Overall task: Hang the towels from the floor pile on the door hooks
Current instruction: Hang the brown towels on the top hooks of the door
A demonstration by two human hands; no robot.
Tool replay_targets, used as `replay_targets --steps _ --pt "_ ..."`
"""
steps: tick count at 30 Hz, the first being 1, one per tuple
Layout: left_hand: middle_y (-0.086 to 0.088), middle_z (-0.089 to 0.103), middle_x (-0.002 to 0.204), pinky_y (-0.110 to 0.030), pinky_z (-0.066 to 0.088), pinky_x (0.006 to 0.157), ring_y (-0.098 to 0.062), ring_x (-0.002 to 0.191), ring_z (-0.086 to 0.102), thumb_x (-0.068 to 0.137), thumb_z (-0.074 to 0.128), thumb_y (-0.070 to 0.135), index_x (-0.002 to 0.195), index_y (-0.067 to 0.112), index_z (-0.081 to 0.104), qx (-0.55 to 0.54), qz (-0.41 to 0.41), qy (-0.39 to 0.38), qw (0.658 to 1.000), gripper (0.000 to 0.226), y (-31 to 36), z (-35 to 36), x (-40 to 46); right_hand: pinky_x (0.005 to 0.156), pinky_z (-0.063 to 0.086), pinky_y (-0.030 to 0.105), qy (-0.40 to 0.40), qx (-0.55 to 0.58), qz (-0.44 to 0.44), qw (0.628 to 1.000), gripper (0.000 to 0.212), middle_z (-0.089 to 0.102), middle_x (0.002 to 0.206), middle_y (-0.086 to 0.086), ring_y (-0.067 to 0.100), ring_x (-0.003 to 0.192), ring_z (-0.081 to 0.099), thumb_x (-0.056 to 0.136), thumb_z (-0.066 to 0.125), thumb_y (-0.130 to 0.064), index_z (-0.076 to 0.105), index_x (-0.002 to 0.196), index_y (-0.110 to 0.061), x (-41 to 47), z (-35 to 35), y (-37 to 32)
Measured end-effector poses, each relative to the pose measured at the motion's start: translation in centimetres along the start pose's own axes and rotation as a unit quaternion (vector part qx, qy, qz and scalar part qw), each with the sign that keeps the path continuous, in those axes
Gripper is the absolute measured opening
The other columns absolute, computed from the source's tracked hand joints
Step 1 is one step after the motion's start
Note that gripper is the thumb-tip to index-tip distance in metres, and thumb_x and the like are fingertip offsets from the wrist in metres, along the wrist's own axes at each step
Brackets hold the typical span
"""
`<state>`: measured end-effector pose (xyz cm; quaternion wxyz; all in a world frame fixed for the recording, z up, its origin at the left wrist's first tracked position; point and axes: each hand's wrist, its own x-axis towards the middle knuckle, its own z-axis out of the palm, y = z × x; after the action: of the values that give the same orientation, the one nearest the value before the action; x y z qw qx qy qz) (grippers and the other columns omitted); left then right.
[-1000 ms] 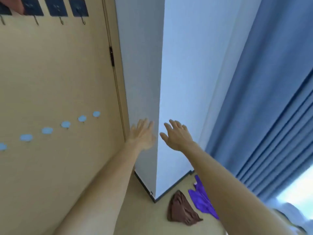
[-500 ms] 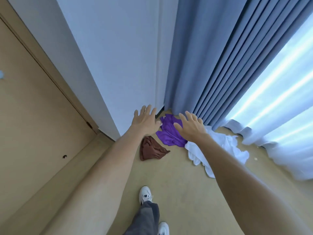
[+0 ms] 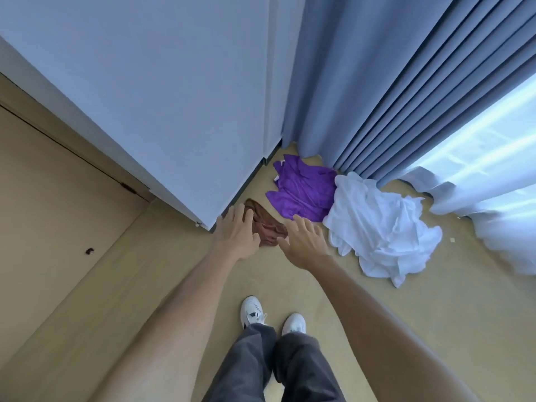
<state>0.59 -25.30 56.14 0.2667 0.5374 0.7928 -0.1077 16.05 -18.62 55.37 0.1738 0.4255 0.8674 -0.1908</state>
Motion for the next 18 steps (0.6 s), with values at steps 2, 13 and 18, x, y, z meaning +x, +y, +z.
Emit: replay_targets --steps 2,13,18 --pt "-0.008 0.007 0.159 -0.048 0.016 0.117 -0.027 0.146 0.007 0.096 0.038 0.036 0.146 0.013 0.021 -0.008 -0.007 -0.013 1.0 0.058 -0.6 3.0 2.2 0.101 0.029 0.04 -0.015 0.0 0.002 1.0 0.043 0.035 0.141 0.008 0.029 0.127 0.036 0.096 0.038 -0.04 0.044 0.129 -0.013 1.9 2.9 0.7" --pt "-0.007 0.017 0.152 -0.044 0.027 0.108 -0.026 0.139 0.019 0.091 0.041 0.028 0.142 0.015 0.026 -0.024 -0.06 -0.09 0.994 0.054 -4.1 27.1 16.6 0.105 0.026 0.042 -0.097 -0.026 -0.025 0.995 0.047 0.025 0.148 0.01 0.028 0.135 0.027 0.096 0.04 -0.038 0.04 0.134 -0.011 19.0 26.9 6.4" --pt "-0.004 0.023 0.146 -0.043 0.028 0.107 -0.023 0.134 0.024 0.091 0.042 0.028 0.139 0.015 0.031 -0.022 -0.07 -0.08 0.994 0.051 -6.7 38.6 24.4 0.101 0.03 0.043 -0.09 -0.047 -0.043 0.994 0.043 0.03 0.141 0.013 0.031 0.128 0.031 0.095 0.041 -0.035 0.044 0.129 -0.009 28.3 39.3 8.4"
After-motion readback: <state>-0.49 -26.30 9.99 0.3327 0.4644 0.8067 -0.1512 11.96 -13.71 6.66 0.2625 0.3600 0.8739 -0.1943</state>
